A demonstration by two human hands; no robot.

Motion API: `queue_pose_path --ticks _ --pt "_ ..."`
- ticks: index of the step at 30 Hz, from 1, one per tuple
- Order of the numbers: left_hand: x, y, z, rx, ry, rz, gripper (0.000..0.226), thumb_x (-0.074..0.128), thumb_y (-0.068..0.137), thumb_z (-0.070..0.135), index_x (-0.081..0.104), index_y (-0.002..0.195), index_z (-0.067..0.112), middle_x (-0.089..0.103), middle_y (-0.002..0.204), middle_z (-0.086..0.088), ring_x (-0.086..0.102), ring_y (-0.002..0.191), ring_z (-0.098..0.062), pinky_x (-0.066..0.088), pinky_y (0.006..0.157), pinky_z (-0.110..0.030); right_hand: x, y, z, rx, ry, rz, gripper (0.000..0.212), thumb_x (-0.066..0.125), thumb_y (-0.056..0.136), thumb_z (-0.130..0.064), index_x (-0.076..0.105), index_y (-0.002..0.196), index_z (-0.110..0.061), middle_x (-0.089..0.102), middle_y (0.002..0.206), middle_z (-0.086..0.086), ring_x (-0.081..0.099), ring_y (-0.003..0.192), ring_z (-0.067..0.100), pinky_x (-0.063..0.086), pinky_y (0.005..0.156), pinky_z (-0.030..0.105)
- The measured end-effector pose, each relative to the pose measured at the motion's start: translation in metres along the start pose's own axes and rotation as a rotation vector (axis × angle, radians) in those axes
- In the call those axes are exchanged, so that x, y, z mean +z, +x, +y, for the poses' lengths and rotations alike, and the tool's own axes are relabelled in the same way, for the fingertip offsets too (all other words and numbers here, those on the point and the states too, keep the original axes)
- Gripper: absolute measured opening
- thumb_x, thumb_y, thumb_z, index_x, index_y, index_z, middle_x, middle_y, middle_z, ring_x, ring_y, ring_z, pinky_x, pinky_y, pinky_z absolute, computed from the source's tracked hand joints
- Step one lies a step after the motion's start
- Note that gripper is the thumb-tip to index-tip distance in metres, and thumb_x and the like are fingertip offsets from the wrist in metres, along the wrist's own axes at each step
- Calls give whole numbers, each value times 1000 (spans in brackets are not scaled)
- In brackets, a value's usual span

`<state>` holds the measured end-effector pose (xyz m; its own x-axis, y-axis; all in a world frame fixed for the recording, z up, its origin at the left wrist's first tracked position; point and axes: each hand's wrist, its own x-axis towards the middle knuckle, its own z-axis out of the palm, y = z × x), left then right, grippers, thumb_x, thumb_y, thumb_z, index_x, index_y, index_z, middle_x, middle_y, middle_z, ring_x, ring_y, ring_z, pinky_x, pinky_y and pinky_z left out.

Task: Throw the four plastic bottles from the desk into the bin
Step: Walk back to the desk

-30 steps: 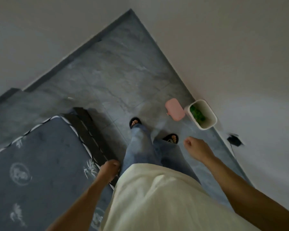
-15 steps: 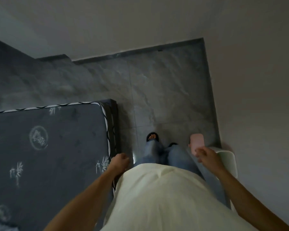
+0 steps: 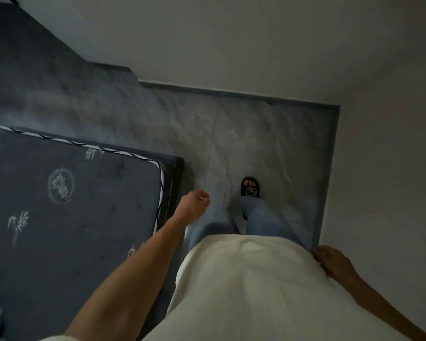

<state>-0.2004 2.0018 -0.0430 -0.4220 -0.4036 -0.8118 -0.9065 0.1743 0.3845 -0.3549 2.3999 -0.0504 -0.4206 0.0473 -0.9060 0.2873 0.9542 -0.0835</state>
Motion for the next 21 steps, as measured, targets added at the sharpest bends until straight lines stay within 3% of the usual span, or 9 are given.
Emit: queue_pose_path --ticks 2,4,7,9,11,14,18,21 --pt "-5 3 -3 -66 -10 9 25 57 94 23 71 113 14 74 103 -12 71 94 -29 56 90 -40 -28 21 -45 -41 -37 -14 28 58 98 -30 74 102 -7 75 88 7 72 81 27 57 81 41" --pt "-7 1 -13 -132 -22 23 22 58 92 21 73 106 13 75 103 -13 69 98 -32 53 88 -37 -53 39 -96 -125 -130 -11 26 57 97 -34 72 101 -13 74 85 2 71 79 21 58 78 39" --pt "-9 -7 -33 -246 -92 28 18 60 92 21 74 101 15 75 101 -11 68 98 -30 51 84 -34 -73 57 -184 -250 -196 0 29 54 98 -27 71 100 -4 75 90 15 73 84 29 57 84 47" --pt "-12 -12 -46 -312 -175 45 19 60 93 22 75 104 16 76 103 -9 69 96 -27 51 82 -30 -78 63 -247 -331 -268 -25 21 52 100 -26 68 99 -12 74 98 13 72 90 30 57 87 47" --pt "-15 -16 -58 -366 -235 48 22 61 94 24 75 108 14 75 109 -8 69 100 -25 49 83 -29 -76 65 -310 -424 -319 -47 16 54 100 -27 67 103 -19 73 106 13 70 98 32 56 91 47" --pt "-24 -16 -73 -448 -334 55 27 63 93 28 74 113 15 73 115 -8 67 106 -26 47 82 -29 -63 65 -400 -570 -403 -54 21 56 99 -28 69 110 -15 73 110 13 70 101 31 55 94 48" --pt "-49 -6 -87 -531 -478 69 22 63 89 26 76 104 15 76 105 -9 70 92 -22 53 72 -31 -40 59 -489 -663 -470 -76 22 57 99 -27 69 110 -12 73 109 14 69 101 34 53 96 52" --pt "-84 13 -86 -529 -563 127 19 64 87 24 77 99 16 76 100 -5 70 93 -22 57 83 -36 -25 56 -527 -668 -512 -91 18 57 99 -23 69 107 -12 74 106 15 71 97 34 56 92 48"
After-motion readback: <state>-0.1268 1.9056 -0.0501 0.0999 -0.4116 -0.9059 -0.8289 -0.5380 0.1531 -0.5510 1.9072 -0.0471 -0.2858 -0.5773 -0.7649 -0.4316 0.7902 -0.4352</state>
